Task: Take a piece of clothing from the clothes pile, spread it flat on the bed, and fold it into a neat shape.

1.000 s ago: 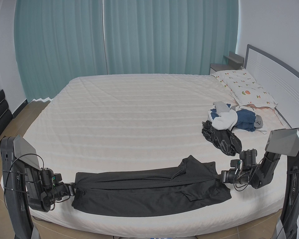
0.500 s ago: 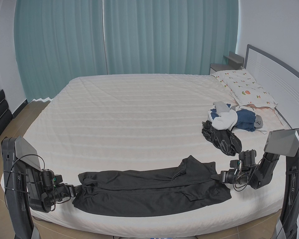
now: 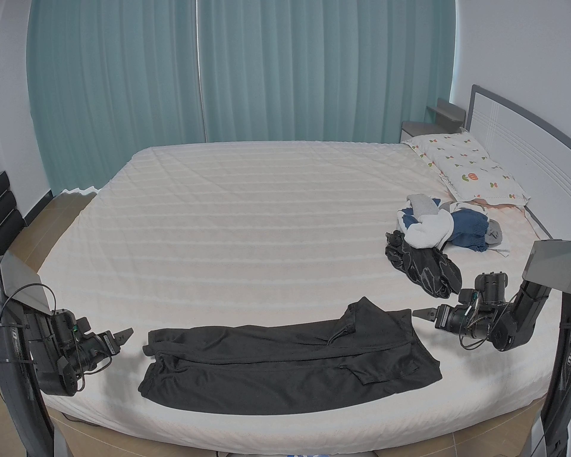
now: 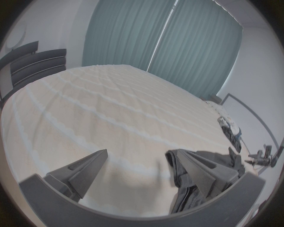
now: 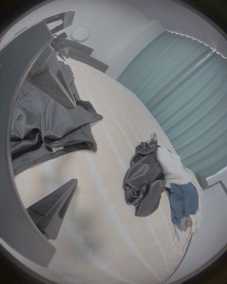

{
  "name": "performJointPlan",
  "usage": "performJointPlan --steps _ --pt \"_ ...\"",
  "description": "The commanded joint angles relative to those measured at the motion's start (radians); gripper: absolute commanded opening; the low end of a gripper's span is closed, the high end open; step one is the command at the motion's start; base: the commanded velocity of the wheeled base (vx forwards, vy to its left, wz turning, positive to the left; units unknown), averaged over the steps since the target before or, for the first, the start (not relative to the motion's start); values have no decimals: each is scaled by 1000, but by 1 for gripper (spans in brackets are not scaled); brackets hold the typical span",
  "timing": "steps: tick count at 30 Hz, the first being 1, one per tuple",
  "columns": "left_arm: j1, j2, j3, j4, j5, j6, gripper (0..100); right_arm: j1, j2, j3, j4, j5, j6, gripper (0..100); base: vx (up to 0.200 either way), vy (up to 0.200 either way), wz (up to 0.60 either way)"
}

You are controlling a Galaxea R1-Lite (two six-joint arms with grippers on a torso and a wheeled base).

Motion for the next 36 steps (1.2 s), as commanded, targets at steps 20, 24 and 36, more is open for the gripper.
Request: performJointPlan --steps 20,24,36 --pt "-236 -18 -377 433 94 -348 100 77 114 -203 82 5 285 100 0 0 0" --pt "-238 -20 -361 437 94 -348 100 77 123 -244 85 5 381 100 0 0 0" --pt "-253 11 -355 427 94 -345 100 85 126 -247 80 5 400 100 0 0 0"
